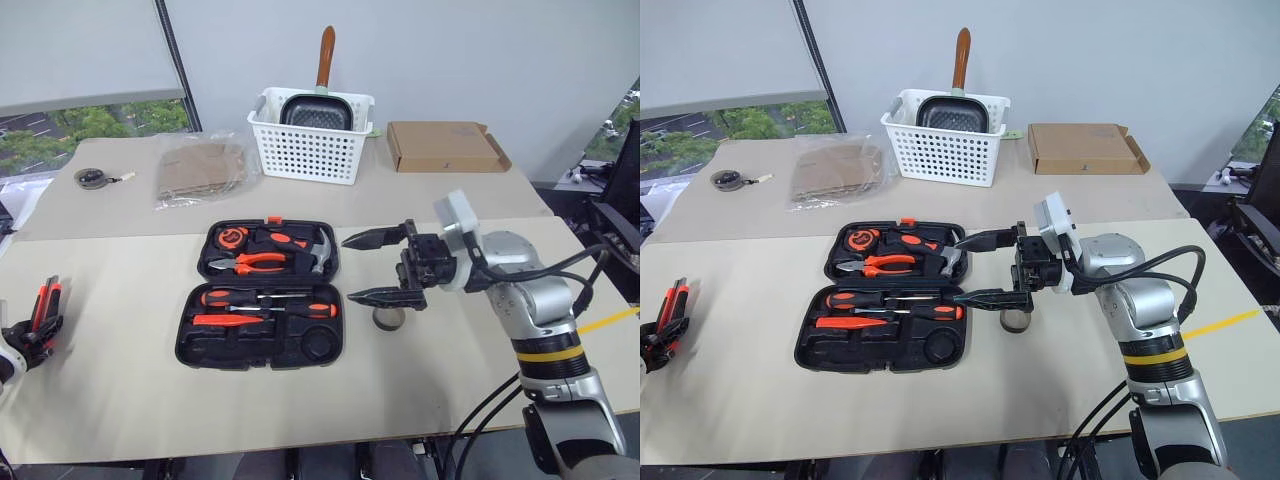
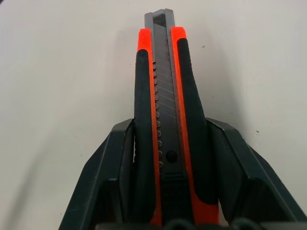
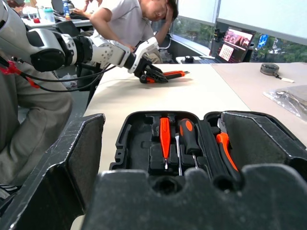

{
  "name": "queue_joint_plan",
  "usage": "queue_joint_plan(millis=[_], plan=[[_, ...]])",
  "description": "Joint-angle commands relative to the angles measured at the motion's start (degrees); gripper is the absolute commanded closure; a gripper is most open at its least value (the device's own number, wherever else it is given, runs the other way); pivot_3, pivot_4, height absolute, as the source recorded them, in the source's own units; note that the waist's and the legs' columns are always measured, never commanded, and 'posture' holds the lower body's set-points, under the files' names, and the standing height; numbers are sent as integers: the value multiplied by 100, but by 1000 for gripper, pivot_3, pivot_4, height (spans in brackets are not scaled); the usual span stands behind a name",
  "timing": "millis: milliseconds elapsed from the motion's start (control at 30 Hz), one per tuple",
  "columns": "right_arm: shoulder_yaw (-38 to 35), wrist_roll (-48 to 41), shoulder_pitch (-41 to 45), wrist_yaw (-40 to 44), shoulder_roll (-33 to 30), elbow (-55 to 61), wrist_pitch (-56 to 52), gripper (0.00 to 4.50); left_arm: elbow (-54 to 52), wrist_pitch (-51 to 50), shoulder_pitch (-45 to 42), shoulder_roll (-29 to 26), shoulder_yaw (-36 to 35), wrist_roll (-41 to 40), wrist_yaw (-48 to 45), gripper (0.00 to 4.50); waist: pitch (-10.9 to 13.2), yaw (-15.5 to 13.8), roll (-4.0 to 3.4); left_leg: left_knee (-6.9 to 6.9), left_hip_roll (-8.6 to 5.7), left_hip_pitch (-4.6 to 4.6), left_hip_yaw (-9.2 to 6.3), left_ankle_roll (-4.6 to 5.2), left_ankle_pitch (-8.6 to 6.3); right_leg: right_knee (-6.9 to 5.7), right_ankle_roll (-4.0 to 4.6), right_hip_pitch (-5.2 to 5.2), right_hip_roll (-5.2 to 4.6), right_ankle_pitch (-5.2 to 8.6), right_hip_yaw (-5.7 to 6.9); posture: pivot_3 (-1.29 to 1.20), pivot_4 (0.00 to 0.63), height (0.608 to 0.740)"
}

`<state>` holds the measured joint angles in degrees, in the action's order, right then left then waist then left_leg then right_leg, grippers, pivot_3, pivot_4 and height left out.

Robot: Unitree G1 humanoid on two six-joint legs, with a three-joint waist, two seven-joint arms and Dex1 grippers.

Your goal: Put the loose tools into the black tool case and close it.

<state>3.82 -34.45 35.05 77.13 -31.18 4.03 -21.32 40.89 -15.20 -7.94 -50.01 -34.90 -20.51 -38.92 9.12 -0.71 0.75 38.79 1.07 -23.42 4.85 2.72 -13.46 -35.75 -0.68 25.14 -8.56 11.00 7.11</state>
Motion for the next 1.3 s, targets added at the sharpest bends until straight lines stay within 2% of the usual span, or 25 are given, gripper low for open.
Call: queue_joint_plan(millis=[33, 200, 333, 467, 533, 667, 767, 1000, 1300], plan=[[-139, 17, 38, 12, -60, 78, 183, 0, -321, 88, -29, 80, -168, -321, -251, 2730, 0, -10, 1, 0, 0, 0, 1, 1, -1, 2, 0, 0, -1, 0, 0, 0, 150, 700], [-176, -13, 72, 62, -113, 41, 172, 0, -1963, 11, -294, 277, 1, -987, -962, 2731, 7, -72, 56, 0, 2, -11, 1, 0, -4, 8, 4, 7, -16, -4, 4, 0, 150, 700], [-253, -70, -17, 71, -185, 45, 156, 0, -3274, 94, -531, 291, 696, -1239, -1795, 2731, 9, -121, 67, 1, 3, -26, 0, -4, -5, 29, 14, 7, -16, -18, 8, 0, 150, 700], [-361, -84, -295, 57, -330, 165, 164, 0, -4117, 213, -902, 121, 1867, -978, -2738, 2731, 8, -86, 54, -4, -1, -32, 27, 8, -11, 60, 26, -16, 10, -45, 0, 0, 150, 700], [-374, -64, -409, 45, -395, 234, 166, 0, -4251, 334, -1087, 53, 2341, -768, -3086, 2731, 9, -55, 53, -4, -4, -36, 42, 3, -4, 60, 27, -14, 16, -45, -1, 0, 150, 700], [-434, -27, -644, -29, -536, 431, 191, 0, -3953, 1104, -1583, -106, 3493, 158, -3923, 2731, 10, 16, 51, -6, 0, -37, 58, 42, 23, 61, 18, -9, 28, -38, -1, 0, 150, 700], [-515, -78, -742, -139, -594, 567, 149, 0, -3716, 1491, -1826, -191, 3938, 563, -4283, 2731, 14, 19, 45, -7, 6, -36, 61, 70, 5, 62, -3, -6, 33, -24, -2, 0, 150, 700], [-624, -130, -987, -350, -665, 818, 122, 0, -4232, 1142, -1704, -489, 4182, 425, -4856, 2731, 16, -1, 44, 0, 16, -38, 60, 74, 3, 64, -7, -5, 35, -22, -5, 0, 150, 700], [-597, -142, -979, -369, -691, 807, 128, 0, -4938, 683, -1216, -624, 4325, 604, -4641, 2731, 16, -2, 42, 3, 17, -38, 59, 77, 2, 64, -7, -7, 37, -21, -6, 0, 150, 700]])
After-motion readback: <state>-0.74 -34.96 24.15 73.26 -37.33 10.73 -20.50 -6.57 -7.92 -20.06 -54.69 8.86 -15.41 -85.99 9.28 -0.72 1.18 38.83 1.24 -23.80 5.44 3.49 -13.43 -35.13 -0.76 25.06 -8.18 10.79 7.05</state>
